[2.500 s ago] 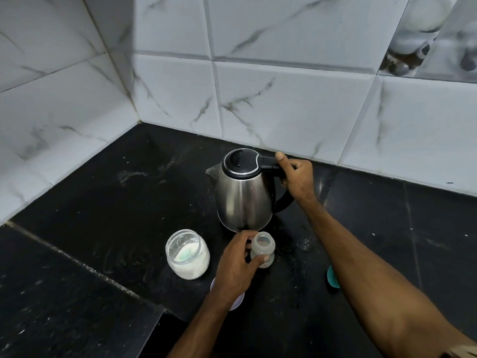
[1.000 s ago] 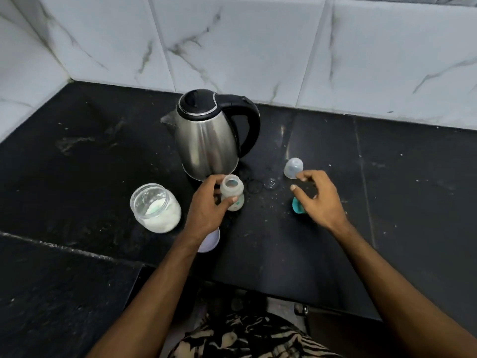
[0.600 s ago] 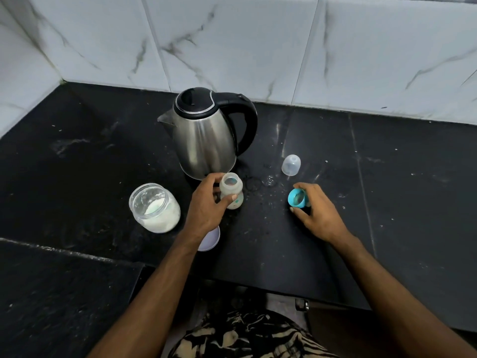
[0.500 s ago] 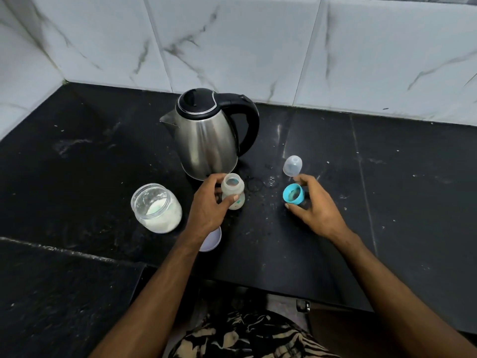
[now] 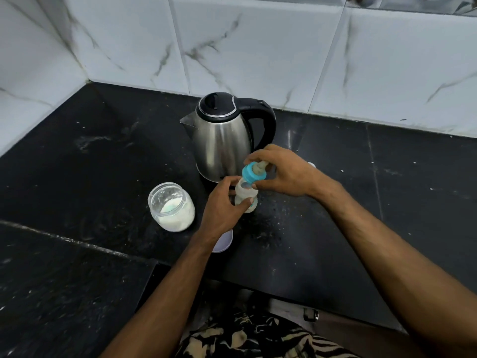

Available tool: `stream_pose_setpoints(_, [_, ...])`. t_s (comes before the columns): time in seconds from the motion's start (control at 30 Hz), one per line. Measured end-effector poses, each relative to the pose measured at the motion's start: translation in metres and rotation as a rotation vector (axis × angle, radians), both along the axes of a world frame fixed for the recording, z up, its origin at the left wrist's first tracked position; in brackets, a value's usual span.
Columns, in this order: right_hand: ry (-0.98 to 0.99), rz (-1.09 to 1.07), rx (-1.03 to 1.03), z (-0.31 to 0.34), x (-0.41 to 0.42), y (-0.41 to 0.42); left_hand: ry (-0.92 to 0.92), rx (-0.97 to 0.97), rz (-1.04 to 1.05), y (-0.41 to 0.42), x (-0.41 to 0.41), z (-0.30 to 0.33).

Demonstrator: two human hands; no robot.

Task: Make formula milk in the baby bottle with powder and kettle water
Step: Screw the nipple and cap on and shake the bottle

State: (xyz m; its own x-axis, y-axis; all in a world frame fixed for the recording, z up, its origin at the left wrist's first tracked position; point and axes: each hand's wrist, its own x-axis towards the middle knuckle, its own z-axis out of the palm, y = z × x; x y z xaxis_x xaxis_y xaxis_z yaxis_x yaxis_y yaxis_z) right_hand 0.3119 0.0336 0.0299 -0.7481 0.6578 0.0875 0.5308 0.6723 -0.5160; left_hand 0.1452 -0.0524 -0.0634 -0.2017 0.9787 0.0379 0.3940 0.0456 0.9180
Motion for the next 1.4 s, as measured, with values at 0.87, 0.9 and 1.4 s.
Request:
stream_pose_setpoints(0.87, [-0.283,0.049,-0.079,-0.01,-0.033,0.007,0.033,-0.05,0.009,0.004,-0.002,-0.002])
stream_pose_setpoints(0.9, [-0.283,0.049,-0.071,-0.011,-0.034,0.008,0.033,-0.051,0.011,0.004,-0.002,-0.003])
stream_pose_setpoints(1.4, [-0.326,-0.01,-0.023,-0.017,-0.022,0.005,0.042,-0.047,0.016,0.003,-0.002,-0.002])
